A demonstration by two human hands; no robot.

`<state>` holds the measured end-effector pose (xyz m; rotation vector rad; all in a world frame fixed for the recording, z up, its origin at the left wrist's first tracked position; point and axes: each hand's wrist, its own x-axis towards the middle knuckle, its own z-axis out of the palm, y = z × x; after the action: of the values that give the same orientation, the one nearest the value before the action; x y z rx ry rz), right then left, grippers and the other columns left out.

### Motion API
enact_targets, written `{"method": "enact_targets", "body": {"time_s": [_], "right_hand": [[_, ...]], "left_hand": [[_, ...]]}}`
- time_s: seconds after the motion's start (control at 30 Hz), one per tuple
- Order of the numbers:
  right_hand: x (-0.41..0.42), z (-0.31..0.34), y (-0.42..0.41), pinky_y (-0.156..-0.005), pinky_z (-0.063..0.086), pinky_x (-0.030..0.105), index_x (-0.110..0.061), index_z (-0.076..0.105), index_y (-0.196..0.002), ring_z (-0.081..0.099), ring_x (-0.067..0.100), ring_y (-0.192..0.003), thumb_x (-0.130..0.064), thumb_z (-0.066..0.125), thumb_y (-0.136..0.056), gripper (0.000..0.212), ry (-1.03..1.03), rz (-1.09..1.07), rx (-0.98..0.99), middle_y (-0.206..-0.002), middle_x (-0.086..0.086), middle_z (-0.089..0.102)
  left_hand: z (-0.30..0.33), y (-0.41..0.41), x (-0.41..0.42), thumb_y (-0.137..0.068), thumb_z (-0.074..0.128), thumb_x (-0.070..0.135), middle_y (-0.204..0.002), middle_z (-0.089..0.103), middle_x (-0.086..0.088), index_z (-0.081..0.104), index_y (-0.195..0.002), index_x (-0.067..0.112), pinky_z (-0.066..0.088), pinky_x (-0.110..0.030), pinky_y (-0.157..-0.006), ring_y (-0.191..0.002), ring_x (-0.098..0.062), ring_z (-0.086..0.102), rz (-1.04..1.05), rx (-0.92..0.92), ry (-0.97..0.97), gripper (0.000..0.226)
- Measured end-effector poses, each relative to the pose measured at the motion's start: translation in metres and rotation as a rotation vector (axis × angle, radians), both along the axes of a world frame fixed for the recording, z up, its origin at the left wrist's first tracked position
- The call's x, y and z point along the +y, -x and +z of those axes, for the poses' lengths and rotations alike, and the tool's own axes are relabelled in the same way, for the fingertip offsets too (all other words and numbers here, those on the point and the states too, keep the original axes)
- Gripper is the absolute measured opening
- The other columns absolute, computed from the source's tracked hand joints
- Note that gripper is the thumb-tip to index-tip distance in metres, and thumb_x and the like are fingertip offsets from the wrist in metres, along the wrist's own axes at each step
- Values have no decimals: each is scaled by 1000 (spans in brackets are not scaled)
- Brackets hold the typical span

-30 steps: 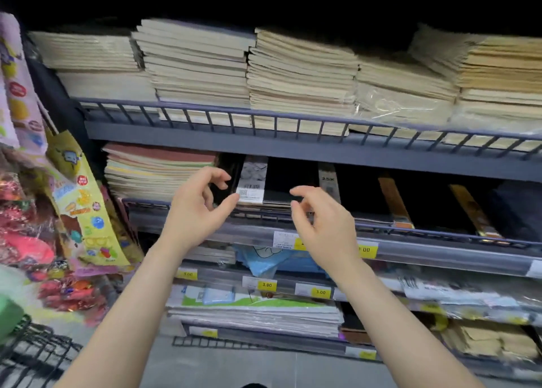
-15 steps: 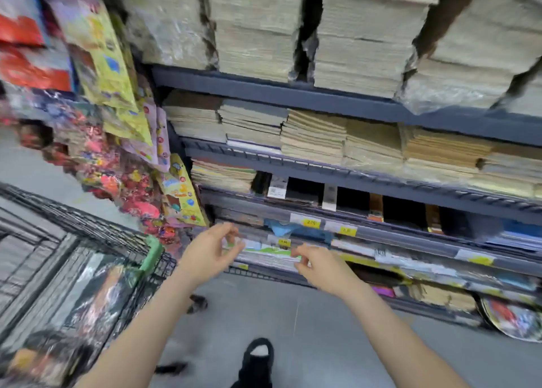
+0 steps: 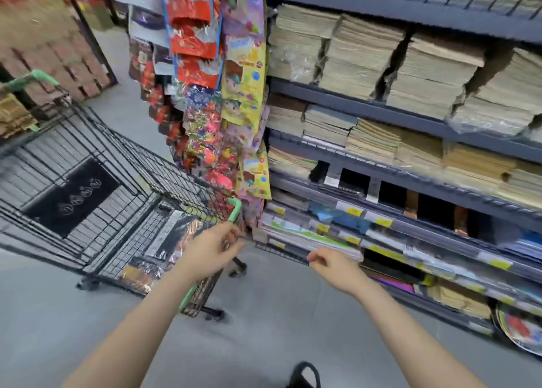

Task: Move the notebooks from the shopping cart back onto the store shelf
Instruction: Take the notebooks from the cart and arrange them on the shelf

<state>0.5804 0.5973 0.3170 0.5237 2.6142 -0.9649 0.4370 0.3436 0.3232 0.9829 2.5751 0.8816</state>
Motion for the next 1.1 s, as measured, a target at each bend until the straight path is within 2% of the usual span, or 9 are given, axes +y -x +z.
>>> {"method": "enact_targets", "body": {"time_s": [0.1, 0.2, 0.27, 0.4, 0.47, 0.67, 0.93, 1.0, 1.1], "right_hand": [[-60, 2, 9, -82, 43, 26, -16, 65, -107, 60, 19, -96, -19, 51, -89, 23, -5, -5, 22, -105, 3, 67], [-130, -2, 21, -64, 41, 19, -12, 65, -105, 52, 4, -66, -16, 50, -90, 21, 61, -55, 65, -95, 4, 64], [-174, -4, 25, -56, 38, 12, -9, 64, -104, 45, -2, -61, -15, 50, -91, 20, 110, -79, 72, -92, 1, 60], [-240, -7, 35, -66, 45, 23, -8, 65, -103, 52, 11, -74, -15, 52, -91, 19, 145, -111, 76, -97, 4, 63], [-262, -9, 45, -70, 44, 25, -7, 64, -105, 52, 7, -74, -13, 52, -91, 20, 162, -133, 78, -98, 2, 60], [-304, -13, 86, -54, 37, 2, -9, 61, -112, 43, -7, -63, -15, 50, -92, 23, 168, -135, 64, -107, 1, 62], [-320, -42, 179, -59, 35, 10, -16, 58, -115, 48, -4, -69, -18, 51, -92, 24, 218, -248, 76, -107, -2, 61], [-322, -52, 205, -60, 37, 7, -18, 58, -115, 51, -2, -75, -19, 51, -92, 24, 220, -275, 57, -107, -4, 60], [-330, -68, 239, -53, 40, 15, -19, 56, -115, 52, 4, -61, -21, 51, -92, 24, 249, -315, -11, -108, -2, 61]], "left_hand": [[-6, -1, -64, -84, 55, 44, -87, 65, 6, 54, -99, 25, 47, -29, -62, -66, -4, 56, -25, -32, 69, 24], [-9, 3, -140, -86, 58, 40, -86, 64, 12, 52, -96, 31, 46, -25, -60, -65, 1, 59, -21, -58, 88, 15], [-9, 5, -194, -85, 59, 37, -84, 63, 16, 52, -92, 35, 42, -18, -56, -63, 7, 57, 18, -61, 74, 10], [-14, 22, -294, -81, 57, 44, -80, 65, 16, 54, -89, 41, 49, -30, -63, -66, -2, 59, 149, -79, 33, 8], [-14, 35, -324, -81, 59, 43, -81, 65, 16, 57, -89, 40, 51, -32, -62, -62, -6, 59, 199, -94, -8, 9], [-5, 79, -335, -85, 63, 22, -77, 65, 12, 55, -84, 38, 40, -23, -51, -44, -6, 44, 205, -111, -80, 18], [-35, 173, -312, -89, 57, 28, -89, 63, 10, 57, -102, 27, 35, -13, -45, -41, -4, 42, 83, -228, 15, 13], [-43, 200, -311, -89, 56, 28, -91, 63, 9, 58, -101, 28, 39, -16, -48, -43, -4, 44, 83, -262, 31, 12], [-52, 240, -317, -89, 56, 28, -90, 63, 6, 54, -94, 35, 42, -23, -49, -48, -10, 44, 118, -298, 35, 9]]}}
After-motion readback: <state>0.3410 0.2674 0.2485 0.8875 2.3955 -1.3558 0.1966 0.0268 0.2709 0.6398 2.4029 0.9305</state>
